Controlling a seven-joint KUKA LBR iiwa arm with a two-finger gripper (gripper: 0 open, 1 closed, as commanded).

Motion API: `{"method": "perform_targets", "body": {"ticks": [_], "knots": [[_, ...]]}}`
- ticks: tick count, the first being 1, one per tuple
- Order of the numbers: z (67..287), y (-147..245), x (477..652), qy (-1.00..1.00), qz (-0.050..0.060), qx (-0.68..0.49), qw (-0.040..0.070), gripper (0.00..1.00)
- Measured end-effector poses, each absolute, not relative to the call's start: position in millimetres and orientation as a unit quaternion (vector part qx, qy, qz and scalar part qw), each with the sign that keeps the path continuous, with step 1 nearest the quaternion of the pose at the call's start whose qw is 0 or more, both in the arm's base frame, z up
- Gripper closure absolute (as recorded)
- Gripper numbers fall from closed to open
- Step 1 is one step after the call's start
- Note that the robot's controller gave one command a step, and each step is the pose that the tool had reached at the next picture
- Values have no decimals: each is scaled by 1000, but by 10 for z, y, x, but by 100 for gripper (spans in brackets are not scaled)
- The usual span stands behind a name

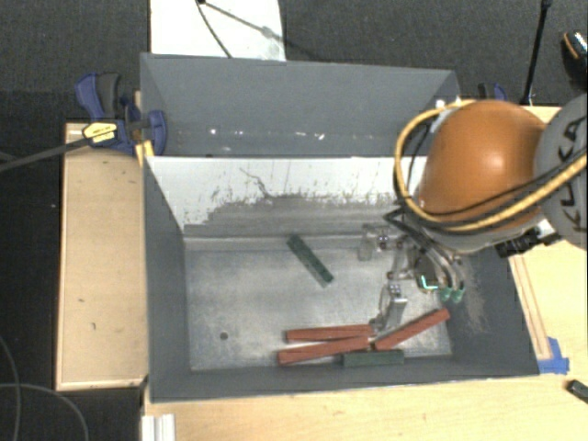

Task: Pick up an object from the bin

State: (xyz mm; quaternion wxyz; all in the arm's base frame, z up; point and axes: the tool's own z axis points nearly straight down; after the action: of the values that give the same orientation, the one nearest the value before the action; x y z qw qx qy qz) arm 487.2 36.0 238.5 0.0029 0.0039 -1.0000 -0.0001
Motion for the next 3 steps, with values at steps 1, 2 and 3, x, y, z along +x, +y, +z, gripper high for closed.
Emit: {"method": "perform_targets", "body": {"ticks": [1,2,3], "knots": [[1459,47,4903,-992,0,123,2,0],[779,-15,4796,-995,0,98,-6,0],[710,210,4854,-1000,0,-9,-3,0]]}}
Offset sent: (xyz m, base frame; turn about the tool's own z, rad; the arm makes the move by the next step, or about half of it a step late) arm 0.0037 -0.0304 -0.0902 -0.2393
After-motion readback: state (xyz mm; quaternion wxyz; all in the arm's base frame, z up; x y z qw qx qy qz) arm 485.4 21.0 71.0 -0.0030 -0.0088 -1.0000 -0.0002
